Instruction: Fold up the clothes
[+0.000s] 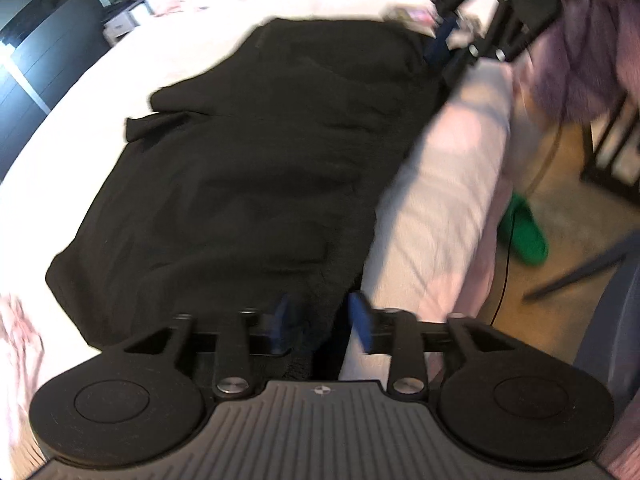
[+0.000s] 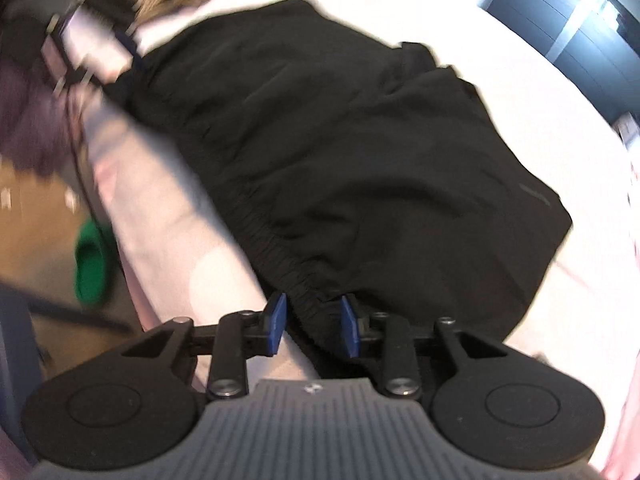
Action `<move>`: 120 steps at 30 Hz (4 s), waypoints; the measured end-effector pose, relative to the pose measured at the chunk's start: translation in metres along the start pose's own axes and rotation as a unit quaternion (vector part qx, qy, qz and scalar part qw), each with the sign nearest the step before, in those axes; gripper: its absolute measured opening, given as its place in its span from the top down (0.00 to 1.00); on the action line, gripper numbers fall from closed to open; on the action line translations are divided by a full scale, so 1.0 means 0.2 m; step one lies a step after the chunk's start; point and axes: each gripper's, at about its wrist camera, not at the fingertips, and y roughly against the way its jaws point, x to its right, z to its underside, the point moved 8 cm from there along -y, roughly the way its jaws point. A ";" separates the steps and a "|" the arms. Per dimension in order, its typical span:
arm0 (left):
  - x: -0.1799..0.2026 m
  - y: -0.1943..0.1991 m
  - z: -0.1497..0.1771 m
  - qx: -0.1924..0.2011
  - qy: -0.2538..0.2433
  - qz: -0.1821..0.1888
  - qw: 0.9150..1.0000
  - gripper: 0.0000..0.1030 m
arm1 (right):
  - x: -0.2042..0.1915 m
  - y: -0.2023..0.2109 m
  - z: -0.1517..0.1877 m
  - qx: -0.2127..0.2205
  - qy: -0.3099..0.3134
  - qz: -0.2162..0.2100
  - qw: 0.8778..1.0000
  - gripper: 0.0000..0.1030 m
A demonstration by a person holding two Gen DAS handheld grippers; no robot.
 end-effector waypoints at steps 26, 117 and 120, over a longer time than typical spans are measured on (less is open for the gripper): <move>-0.29 -0.04 0.07 -0.029 0.262 -0.054 0.963 0.59 | 0.41 -0.19 0.24 -0.108 -0.292 0.068 0.948 0.44; -0.22 0.40 0.19 0.033 0.264 -0.087 0.960 0.66 | -0.66 -0.19 -1.02 0.025 -0.104 -0.148 0.983 0.64; -0.19 0.43 0.11 0.058 0.236 -0.080 0.967 0.73 | -0.62 -0.13 -0.95 0.032 -0.097 -0.131 0.986 0.73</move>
